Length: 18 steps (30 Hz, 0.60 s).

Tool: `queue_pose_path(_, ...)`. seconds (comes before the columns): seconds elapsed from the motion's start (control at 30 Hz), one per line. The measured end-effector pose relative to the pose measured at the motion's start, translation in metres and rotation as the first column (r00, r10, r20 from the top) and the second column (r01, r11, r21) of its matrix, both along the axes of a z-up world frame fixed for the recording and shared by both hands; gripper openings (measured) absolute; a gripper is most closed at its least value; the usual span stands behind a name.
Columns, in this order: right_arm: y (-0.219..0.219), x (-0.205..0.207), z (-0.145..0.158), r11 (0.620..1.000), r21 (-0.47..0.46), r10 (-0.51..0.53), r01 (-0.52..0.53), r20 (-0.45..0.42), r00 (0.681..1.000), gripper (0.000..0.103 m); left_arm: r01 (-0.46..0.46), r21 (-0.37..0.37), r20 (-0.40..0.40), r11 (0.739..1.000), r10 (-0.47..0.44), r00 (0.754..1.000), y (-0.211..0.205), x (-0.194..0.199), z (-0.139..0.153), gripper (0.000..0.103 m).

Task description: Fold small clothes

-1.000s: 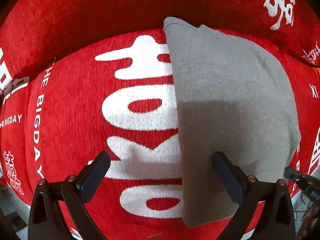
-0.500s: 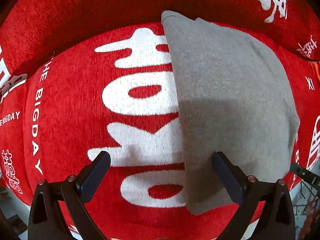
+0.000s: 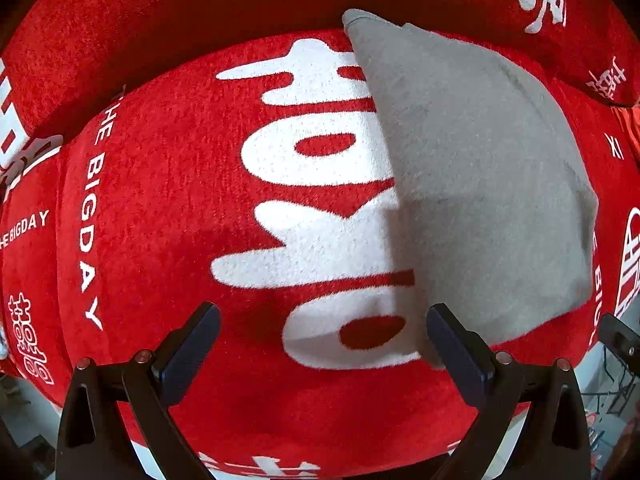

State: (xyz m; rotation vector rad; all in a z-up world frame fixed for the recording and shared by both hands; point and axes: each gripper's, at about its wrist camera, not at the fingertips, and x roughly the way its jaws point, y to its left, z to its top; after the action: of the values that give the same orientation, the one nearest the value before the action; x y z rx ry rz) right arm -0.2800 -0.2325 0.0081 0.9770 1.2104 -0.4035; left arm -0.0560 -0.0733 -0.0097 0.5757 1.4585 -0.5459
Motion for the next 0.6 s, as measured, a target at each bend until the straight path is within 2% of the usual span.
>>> queue_pose_path(0.33, 0.030, 0.000, 0.000, 0.999, 0.027, 0.027, -0.028, 0.002, 1.000, 0.073, 0.054, 0.003, -0.031, 0.999, -0.054, 0.998, 0.012, -0.009, -0.011, 0.103)
queue_pose_path(0.6, 0.001, 0.009, -0.006, 0.998, 0.045, 0.051, -0.051, -0.005, 0.999, 0.073, -0.008, 0.005, -0.036, 1.000, 0.008, 0.999, 0.012, -0.002, -0.011, 0.103)
